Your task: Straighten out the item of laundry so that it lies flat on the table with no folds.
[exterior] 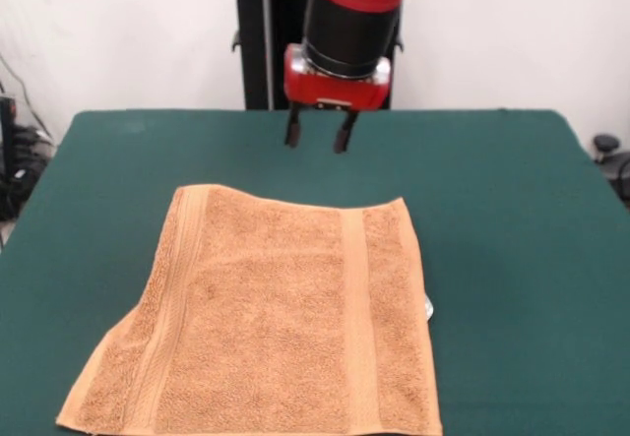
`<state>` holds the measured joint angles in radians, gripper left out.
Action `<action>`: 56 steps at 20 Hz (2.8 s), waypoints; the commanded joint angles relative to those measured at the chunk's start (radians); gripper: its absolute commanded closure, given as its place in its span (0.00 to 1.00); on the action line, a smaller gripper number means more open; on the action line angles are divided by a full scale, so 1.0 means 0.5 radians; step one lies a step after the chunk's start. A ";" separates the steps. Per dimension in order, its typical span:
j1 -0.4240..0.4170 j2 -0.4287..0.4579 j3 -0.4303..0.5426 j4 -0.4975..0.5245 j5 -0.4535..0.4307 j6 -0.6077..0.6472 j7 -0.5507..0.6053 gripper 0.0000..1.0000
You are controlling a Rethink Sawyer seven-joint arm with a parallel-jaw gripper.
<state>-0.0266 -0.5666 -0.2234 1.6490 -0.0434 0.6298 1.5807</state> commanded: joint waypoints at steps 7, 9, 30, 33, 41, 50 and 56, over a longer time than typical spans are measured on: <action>0.130 0.415 0.024 -0.054 0.173 -0.267 0.753 0.00; 0.136 0.452 0.023 -0.082 0.181 -0.286 0.762 0.00; 0.347 0.717 -0.081 -0.476 0.408 -0.104 0.960 0.00; 0.388 0.715 -0.120 -0.509 0.448 -0.022 0.966 0.00; 0.458 0.781 -0.182 -0.563 0.538 -0.019 0.986 0.00; 0.511 0.767 -0.265 -0.562 0.565 0.004 0.972 0.00; 0.513 0.286 -0.403 -0.243 0.447 0.401 0.721 0.00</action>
<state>0.1870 -0.2636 -0.4104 1.4669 0.1482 0.6646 1.6993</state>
